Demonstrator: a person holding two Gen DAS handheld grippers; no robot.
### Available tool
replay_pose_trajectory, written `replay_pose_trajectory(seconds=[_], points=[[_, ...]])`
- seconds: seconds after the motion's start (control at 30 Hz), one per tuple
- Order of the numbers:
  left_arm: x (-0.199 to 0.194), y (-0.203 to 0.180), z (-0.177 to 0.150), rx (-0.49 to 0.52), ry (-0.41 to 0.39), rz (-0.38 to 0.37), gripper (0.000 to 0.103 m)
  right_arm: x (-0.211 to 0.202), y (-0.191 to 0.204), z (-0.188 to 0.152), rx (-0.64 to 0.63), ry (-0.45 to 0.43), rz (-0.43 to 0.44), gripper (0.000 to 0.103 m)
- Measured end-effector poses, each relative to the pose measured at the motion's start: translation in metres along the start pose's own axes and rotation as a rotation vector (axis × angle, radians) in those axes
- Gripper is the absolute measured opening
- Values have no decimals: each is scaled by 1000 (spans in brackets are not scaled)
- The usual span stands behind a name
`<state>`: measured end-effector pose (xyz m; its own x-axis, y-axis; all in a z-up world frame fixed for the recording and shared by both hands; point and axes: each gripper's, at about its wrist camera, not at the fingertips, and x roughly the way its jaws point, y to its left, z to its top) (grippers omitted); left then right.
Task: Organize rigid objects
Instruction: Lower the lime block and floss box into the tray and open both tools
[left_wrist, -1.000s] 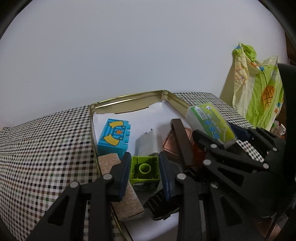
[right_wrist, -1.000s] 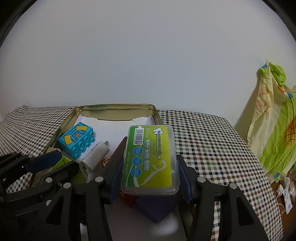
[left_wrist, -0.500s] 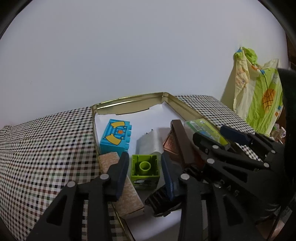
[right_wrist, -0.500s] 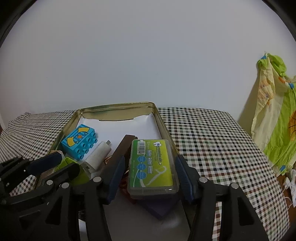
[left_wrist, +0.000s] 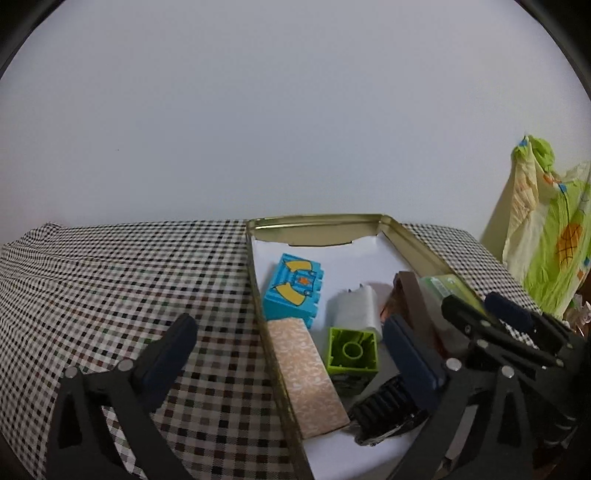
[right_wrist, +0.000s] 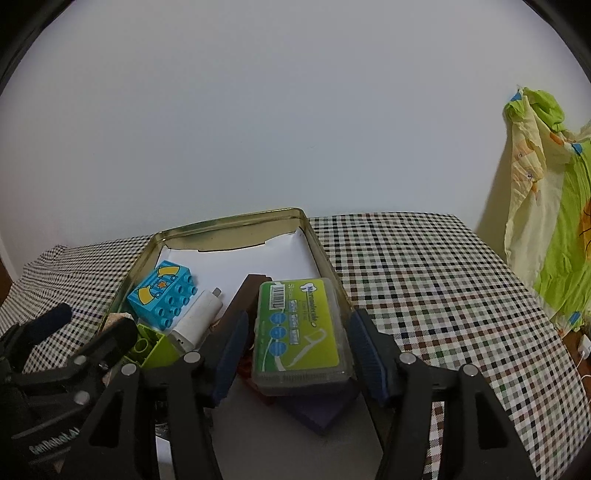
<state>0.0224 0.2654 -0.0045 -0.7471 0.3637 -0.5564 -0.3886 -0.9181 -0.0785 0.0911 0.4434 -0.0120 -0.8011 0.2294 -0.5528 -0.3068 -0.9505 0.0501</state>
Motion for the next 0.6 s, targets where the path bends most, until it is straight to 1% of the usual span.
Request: replay_pose_trajectory(seconds=[0.3,0.6], points=[[3,0,0,12,5,11,102,1,1,-1,-13,7,-9,61],[7,-1,1,35,24,4,102,-2,0,-3,-3,-1,-12,61]])
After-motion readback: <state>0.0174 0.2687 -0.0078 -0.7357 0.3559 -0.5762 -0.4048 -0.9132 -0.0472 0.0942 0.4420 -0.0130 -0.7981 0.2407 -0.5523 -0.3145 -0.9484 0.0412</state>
